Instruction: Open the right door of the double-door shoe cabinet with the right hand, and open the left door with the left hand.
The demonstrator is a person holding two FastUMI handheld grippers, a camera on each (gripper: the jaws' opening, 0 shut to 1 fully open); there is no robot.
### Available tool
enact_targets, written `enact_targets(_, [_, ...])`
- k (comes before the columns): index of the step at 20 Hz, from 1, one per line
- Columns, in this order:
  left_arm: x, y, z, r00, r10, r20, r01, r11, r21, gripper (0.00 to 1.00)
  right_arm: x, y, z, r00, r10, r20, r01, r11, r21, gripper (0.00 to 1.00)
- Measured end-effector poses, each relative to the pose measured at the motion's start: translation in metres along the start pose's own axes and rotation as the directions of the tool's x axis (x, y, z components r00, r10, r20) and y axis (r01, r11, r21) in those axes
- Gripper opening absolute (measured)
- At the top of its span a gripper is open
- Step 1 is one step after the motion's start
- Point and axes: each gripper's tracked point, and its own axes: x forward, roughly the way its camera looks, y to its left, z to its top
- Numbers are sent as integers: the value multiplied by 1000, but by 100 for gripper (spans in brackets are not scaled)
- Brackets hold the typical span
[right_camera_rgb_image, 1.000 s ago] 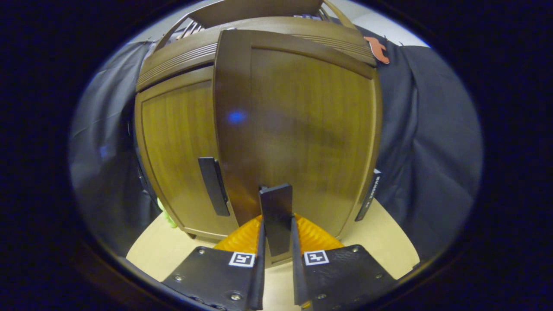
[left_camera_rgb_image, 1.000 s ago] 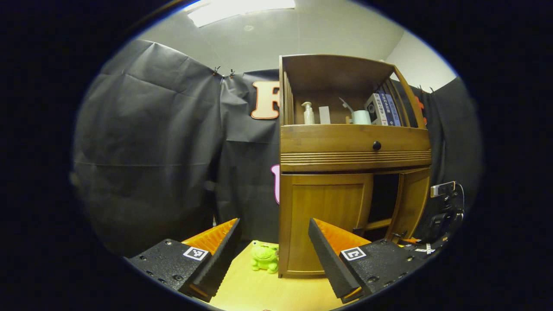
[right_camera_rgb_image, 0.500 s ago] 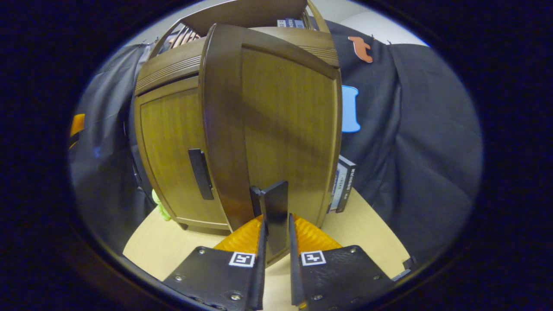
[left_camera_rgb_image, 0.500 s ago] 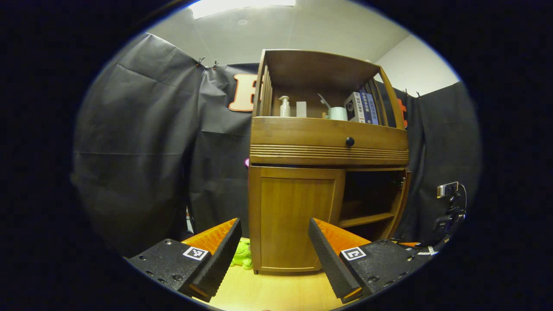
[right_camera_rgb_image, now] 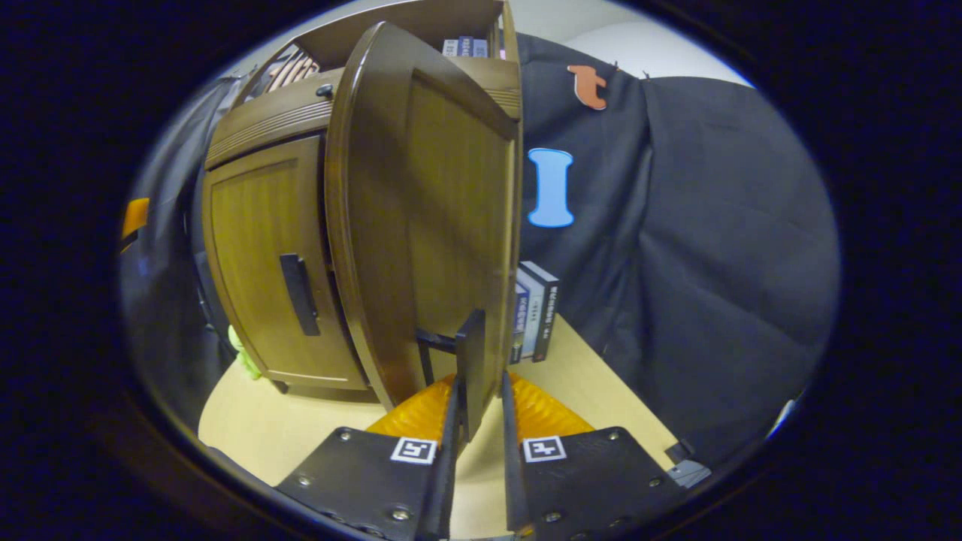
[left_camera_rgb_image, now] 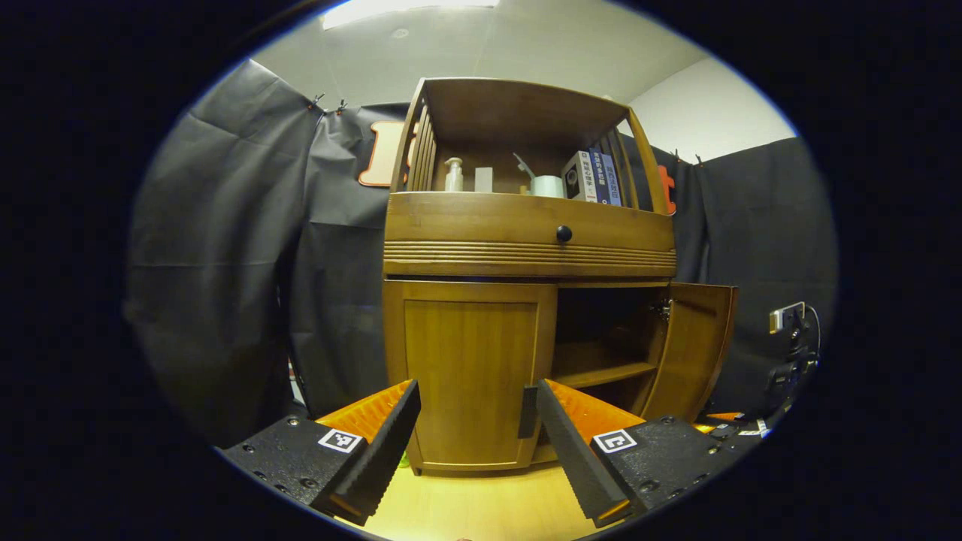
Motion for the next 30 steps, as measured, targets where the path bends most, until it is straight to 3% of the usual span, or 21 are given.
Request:
enact_targets(2, [4, -5, -2, 1000, -19, -6, 19, 1000, -6, 92, -2, -11, 4, 1000, -10, 22, 10, 1000, 13, 29])
enact_targets(3, [6, -7, -3, 1000, -27, -10, 27, 1000, -8, 92, -6, -18, 7, 999, -21, 32, 21, 1000, 10, 35])
enact_targets(5, [8, -10, -9, 999, -42, -18, 41, 999, -16, 96, -12, -28, 11, 998, -27, 48, 27, 1000, 3, 30])
enact_targets(6, [9, -13, -10, 998, -51, -22, 51, 998, -23, 96, -15, -32, 12, 998, -29, 51, 30, 1000, -4, 35])
enact_targets(7, [11, -16, -11, 998, -60, -26, 59, 998, -28, 96, -16, -36, 12, 998, -39, 53, 39, 999, -12, 30])
enact_targets(10, [15, -21, -16, 996, -75, -37, 74, 997, -34, 92, -21, -46, 12, 997, -52, 58, 54, 998, -31, 40])
enact_targets(12, [17, -22, -17, 996, -82, -41, 80, 996, -37, 96, -23, -53, 10, 997, -67, 50, 69, 997, -41, 40])
enact_targets(14, [20, -25, -19, 995, -88, -43, 86, 995, -40, 92, -27, -65, 7, 994, -101, 38, 102, 994, -38, 36])
enact_targets(15, [21, -26, -20, 995, -92, -44, 90, 995, -41, 92, -27, -71, 4, 993, -110, 31, 111, 993, -34, 39])
enact_targets(17, [23, -28, -23, 994, -94, -50, 93, 995, -37, 96, -27, -75, -2, 994, -111, 6, 111, 994, -13, 64])
enact_targets(18, [25, -29, -25, 994, -97, -55, 95, 995, -37, 92, -27, -79, -4, 993, -115, -2, 115, 993, -6, 70])
enact_targets(22, [27, -32, -29, 993, -99, -67, 97, 995, -37, 96, -31, -98, -6, 986, -165, -1, 165, 986, -33, 71])
enact_targets(25, [29, -31, -33, 992, -93, -79, 91, 995, -38, 92, -35, -115, -5, 978, -208, -2, 208, 978, -34, 68])
enact_targets(26, [30, -32, -34, 992, -94, -82, 91, 995, -41, 96, -37, -122, -5, 975, -222, -1, 222, 975, -29, 71])
enact_targets(27, [31, -32, -35, 992, -95, -85, 92, 995, -48, 92, -39, -129, -6, 971, -239, -1, 239, 971, -24, 71])
enact_targets(30, [34, -34, -40, 990, -102, -100, 95, 993, -68, 92, -46, -155, -9, 956, -293, -5, 293, 956, -1, 71])
